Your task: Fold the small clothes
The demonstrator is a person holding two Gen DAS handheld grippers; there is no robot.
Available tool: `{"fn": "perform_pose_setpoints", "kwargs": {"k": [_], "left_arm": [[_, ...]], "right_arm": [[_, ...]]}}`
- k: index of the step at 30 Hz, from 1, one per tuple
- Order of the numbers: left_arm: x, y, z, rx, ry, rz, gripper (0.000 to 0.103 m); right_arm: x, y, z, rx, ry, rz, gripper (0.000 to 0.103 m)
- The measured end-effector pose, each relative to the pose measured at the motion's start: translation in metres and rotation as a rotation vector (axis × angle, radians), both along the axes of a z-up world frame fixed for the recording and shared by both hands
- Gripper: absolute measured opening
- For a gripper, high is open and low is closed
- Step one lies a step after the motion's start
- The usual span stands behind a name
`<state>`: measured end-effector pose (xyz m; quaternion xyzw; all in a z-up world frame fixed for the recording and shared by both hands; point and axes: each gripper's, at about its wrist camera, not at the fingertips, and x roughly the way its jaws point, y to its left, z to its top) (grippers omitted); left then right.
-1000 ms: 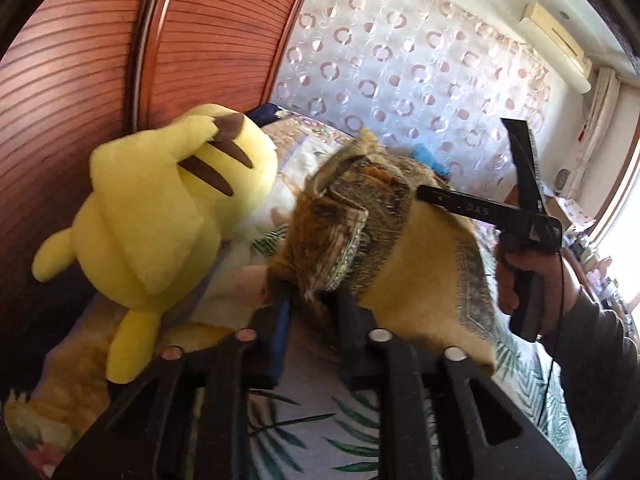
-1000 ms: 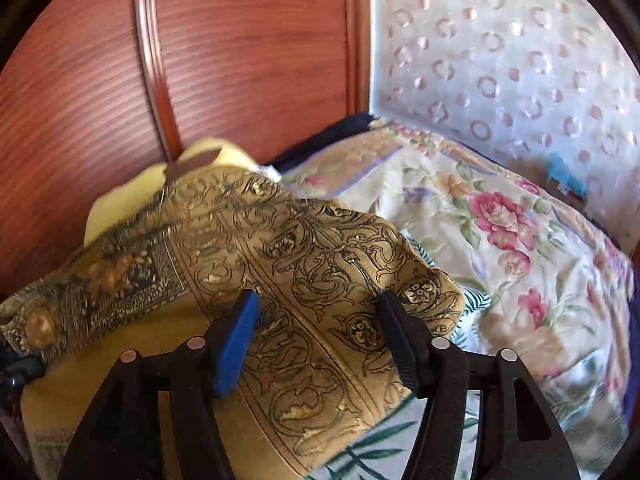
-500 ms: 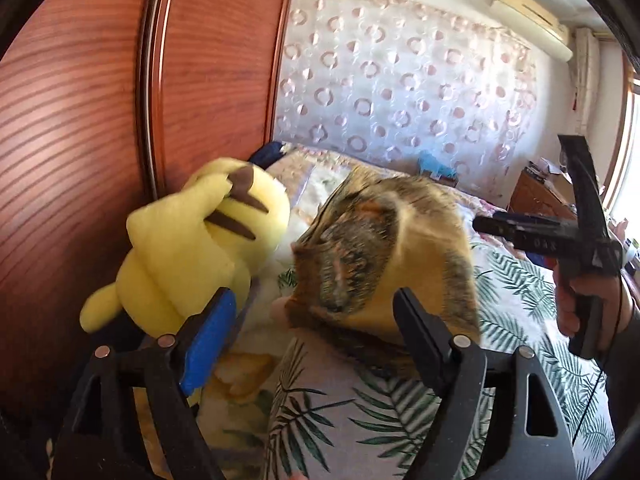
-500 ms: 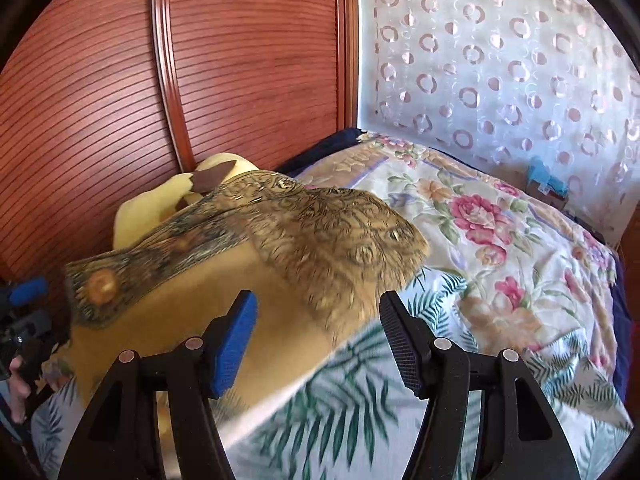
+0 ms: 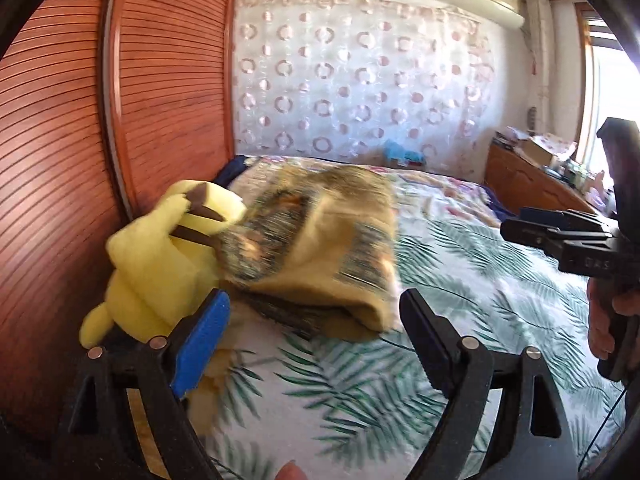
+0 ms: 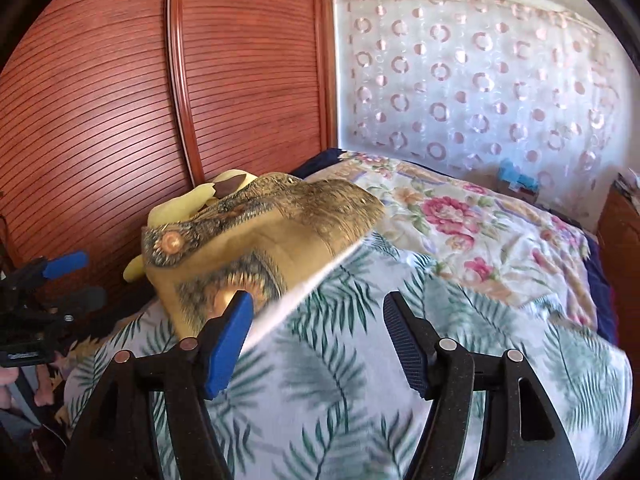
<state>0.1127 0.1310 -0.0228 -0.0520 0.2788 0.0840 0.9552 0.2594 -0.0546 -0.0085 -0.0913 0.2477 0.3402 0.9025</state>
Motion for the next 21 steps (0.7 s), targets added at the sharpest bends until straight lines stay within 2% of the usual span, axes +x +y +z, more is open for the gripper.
{"fn": "perform_pose_setpoints", "kwargs": {"k": [6,12,15,19,21], "left_arm": [[-0.004,-0.044,-0.004,0.020,0.006,-0.093,0.087],[-0.014,-0.084,0.006,0.034,-0.014,-0.170,0.087],[-0.024,-0.101,0.015,0.034,-0.028,-0.209,0.087],[-0.036,-0.116,0.029,-0.004,-0.047,-0.254,0.087],[-0.039,-0.123,0.036,0.009,-0.052,-0.255,0.087]], "right_arm": [[-0.057,-0.050,-0.002,0.036,-0.004,-0.092,0.082],[-0.110,-0.088,0.003,0.052,-0.016,-0.203,0.090],[-0.140,-0.106,0.009,0.067,-0.034,-0.246,0.091],[-0.177,-0.127,0.018,0.074,-0.060,-0.302,0.091],[-0.192,-0.137,0.024,0.080,-0.078,-0.324,0.092]]}}
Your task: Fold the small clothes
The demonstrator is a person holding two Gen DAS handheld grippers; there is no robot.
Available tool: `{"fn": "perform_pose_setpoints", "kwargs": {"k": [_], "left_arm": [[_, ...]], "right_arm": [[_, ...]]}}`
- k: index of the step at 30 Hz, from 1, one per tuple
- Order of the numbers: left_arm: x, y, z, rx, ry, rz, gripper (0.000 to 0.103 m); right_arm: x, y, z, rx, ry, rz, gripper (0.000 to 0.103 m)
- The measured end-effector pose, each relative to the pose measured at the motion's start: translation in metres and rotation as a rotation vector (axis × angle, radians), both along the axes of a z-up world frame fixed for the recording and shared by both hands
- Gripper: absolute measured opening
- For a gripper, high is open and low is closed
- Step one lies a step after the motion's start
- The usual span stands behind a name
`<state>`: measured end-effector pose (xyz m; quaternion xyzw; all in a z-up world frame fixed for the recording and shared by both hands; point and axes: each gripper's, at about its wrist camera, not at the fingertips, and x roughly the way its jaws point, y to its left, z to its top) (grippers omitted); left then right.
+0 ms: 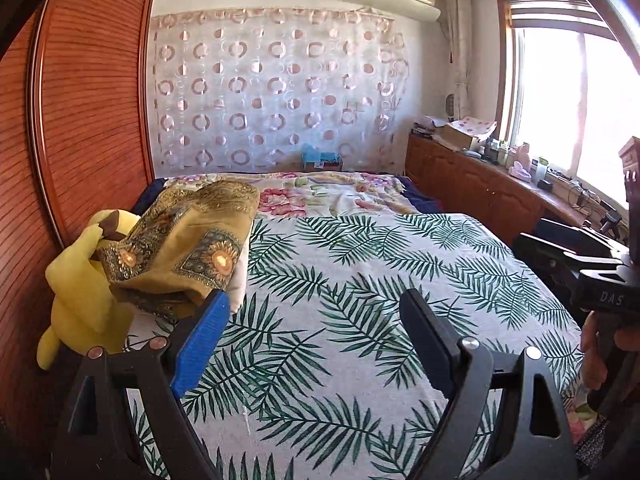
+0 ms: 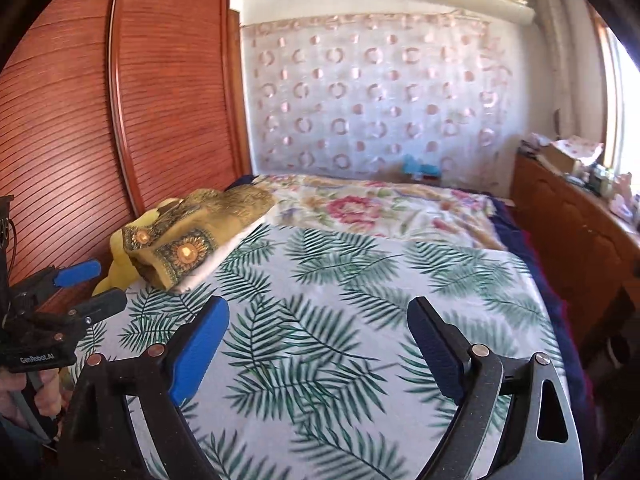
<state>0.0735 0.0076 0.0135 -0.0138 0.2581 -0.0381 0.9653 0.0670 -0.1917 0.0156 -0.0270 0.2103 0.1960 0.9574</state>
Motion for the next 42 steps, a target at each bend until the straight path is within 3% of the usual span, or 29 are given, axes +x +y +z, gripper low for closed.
{"fn": "perform_pose_setpoints", "kwargs": {"k": [9,13,18,42], "left_arm": [[-0.015,-0.011,0.043,0.000,-0.076,0.006,0.087],[-0.018,-0.012,0.060,-0.005,-0.105,0.018,0.087],[-0.022,-0.011,0.073,-0.004,-0.132,0.028,0.087],[-0.022,-0.008,0.072,-0.004,-0.126,0.033,0.087]], "right_arm": [[-0.068,-0.031,0.033,0.033,-0.089,-0.090,0.094],[-0.084,-0.039,0.044,0.049,-0.126,-0.113,0.102],[-0.098,-0.045,0.056,0.046,-0.159,-0.155,0.102],[-0.082,-0.056,0.051,0.057,-0.152,-0.165,0.102]]}}
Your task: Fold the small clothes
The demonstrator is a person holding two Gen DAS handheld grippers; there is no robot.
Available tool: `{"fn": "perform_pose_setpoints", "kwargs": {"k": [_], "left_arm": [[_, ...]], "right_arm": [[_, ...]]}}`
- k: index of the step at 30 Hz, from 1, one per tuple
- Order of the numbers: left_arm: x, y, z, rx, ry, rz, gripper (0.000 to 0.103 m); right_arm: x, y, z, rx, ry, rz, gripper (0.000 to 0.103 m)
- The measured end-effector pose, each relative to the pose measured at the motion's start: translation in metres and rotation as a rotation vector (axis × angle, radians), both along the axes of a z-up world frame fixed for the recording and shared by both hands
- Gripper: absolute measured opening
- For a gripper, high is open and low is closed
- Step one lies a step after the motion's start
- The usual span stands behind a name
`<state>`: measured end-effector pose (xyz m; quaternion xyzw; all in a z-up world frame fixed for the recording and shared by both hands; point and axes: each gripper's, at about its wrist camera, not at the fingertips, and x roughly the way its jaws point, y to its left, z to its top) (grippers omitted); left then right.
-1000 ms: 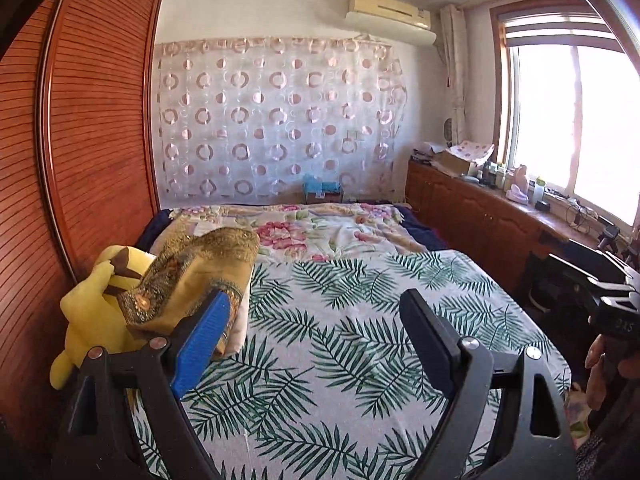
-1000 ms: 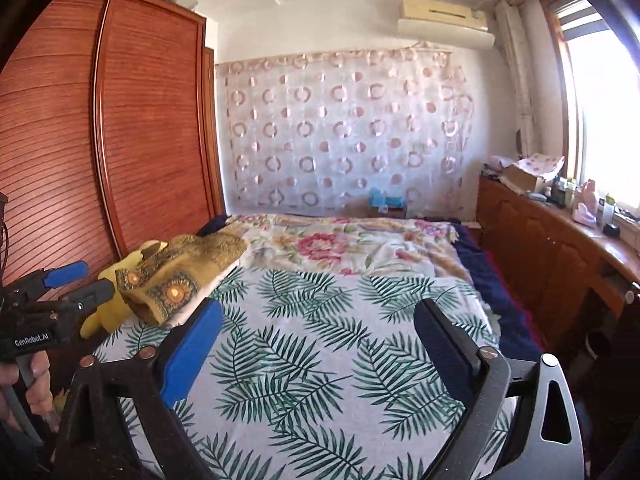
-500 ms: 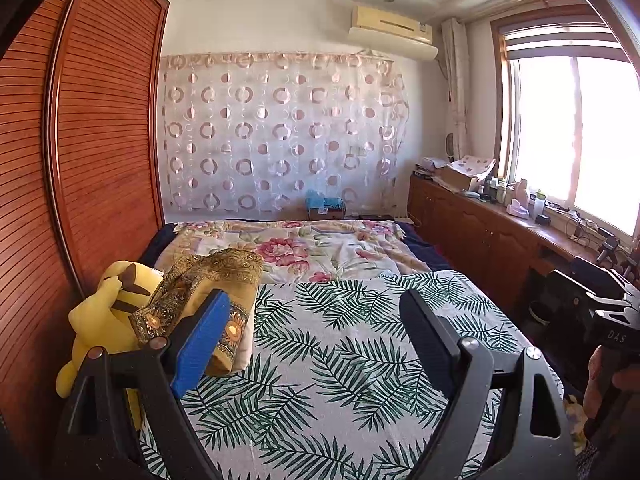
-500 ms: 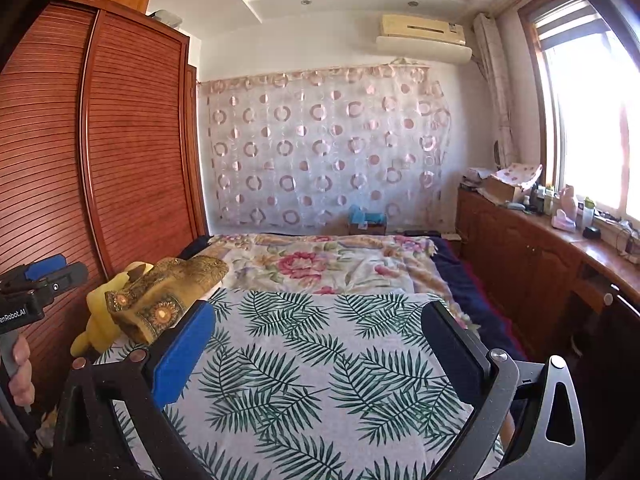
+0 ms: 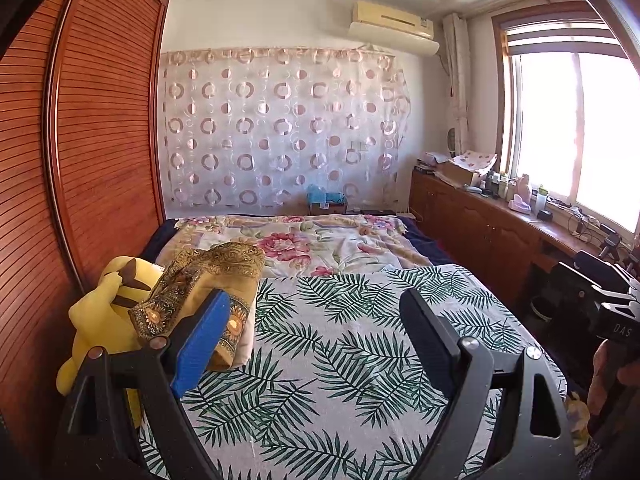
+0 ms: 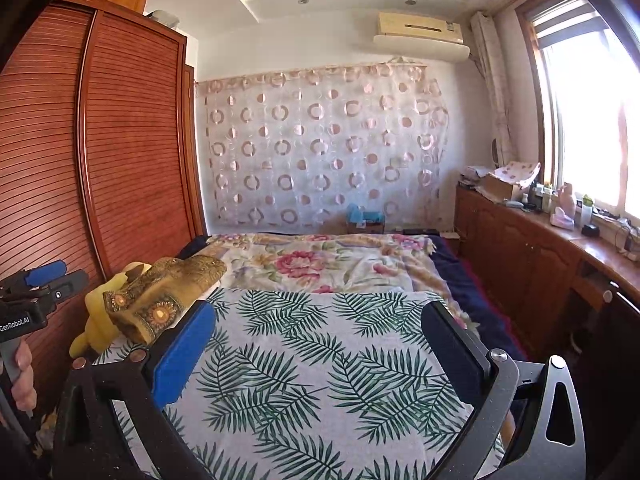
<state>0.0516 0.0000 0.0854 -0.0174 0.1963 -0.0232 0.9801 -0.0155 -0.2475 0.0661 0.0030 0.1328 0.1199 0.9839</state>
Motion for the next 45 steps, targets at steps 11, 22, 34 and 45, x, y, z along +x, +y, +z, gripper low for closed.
{"fn": "perform_pose_setpoints", "kwargs": {"k": [11,22,34,45], "left_arm": [[0.001,0.000,-0.001,0.005,0.001,0.001,0.087],[0.000,0.001,-0.003,0.006,0.000,0.000,0.087],[0.001,0.000,-0.003,0.008,0.001,0.000,0.087],[0.001,-0.001,-0.003,0.009,0.001,-0.001,0.087]], "right_arm": [[0.004,-0.002,0.000,-0.004,-0.003,0.001,0.102],[0.007,-0.007,-0.002,-0.006,-0.004,0.007,0.102],[0.010,-0.011,-0.003,-0.007,-0.010,0.008,0.102],[0.012,-0.017,-0.006,-0.012,-0.006,0.013,0.102]]}}
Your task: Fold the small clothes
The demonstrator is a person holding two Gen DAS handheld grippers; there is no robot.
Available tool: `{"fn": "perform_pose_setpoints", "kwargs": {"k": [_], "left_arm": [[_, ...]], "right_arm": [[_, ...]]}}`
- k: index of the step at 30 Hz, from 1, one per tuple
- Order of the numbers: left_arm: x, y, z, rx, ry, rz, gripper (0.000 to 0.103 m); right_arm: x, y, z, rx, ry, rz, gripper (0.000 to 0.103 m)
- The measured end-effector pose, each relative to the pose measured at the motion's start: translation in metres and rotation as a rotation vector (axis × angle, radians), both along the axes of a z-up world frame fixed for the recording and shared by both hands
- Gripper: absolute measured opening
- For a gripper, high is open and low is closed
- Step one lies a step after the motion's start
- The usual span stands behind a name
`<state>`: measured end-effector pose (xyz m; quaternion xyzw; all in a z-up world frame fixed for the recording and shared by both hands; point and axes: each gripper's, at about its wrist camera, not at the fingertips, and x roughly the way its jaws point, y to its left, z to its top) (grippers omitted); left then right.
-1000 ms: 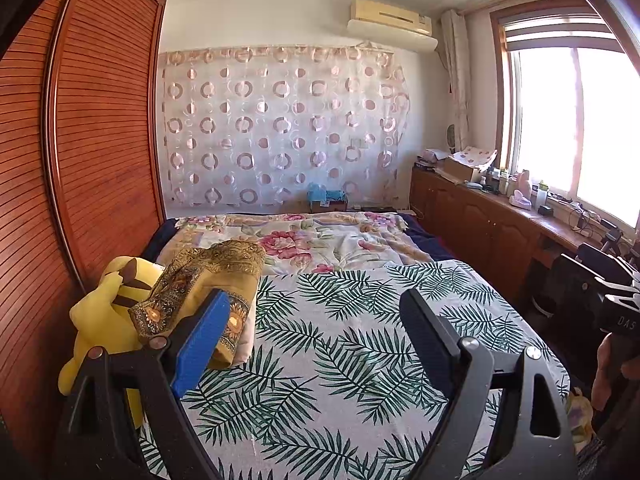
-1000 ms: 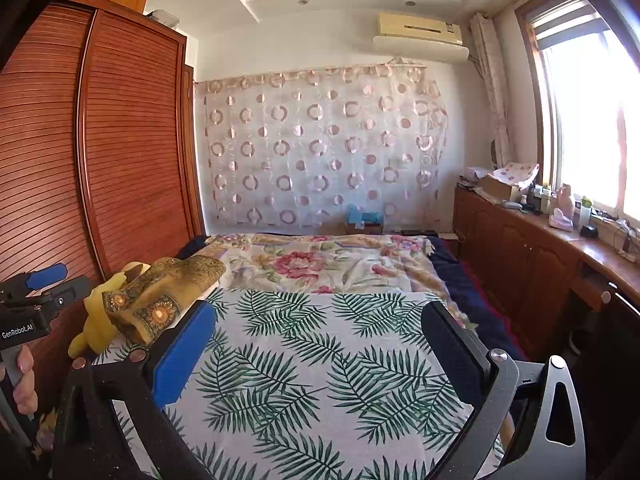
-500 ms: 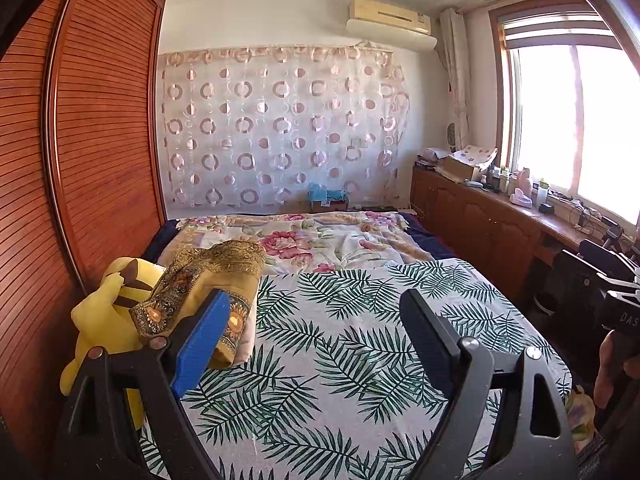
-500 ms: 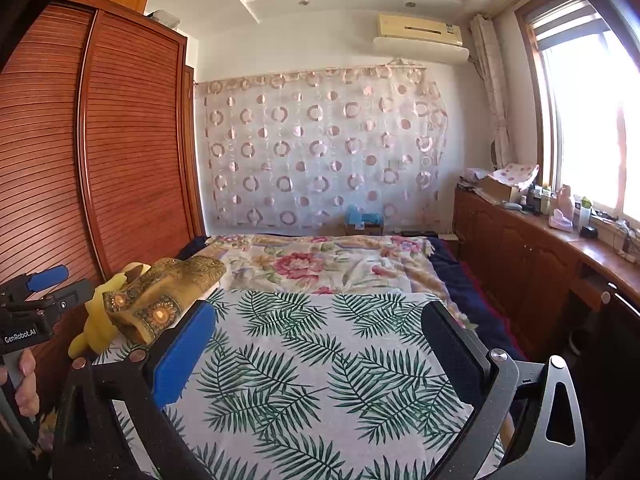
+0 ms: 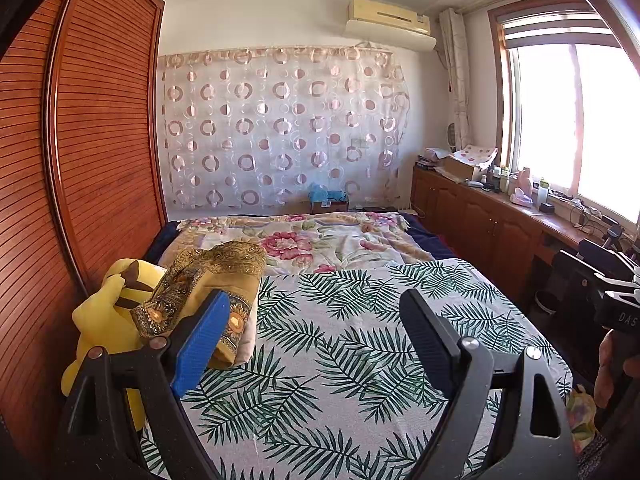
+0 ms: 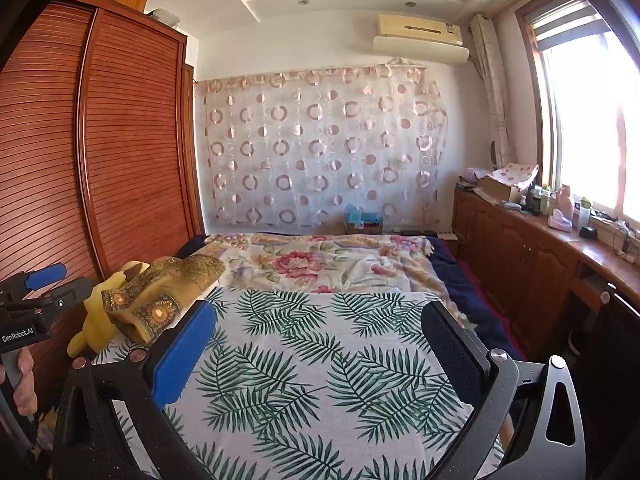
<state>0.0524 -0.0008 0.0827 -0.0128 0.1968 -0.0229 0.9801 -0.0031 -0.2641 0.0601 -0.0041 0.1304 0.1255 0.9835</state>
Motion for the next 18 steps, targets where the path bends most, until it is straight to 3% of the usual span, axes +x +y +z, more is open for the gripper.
{"fn": "perform_pose_setpoints", "kwargs": {"k": [18], "left_arm": [[-0.0008,-0.0009,-0.0025,0.002,-0.003,0.000,0.087]], "right_arm": [[0.0010,-0.0041,0.0015,0.000,0.001,0.001,0.102]]}}
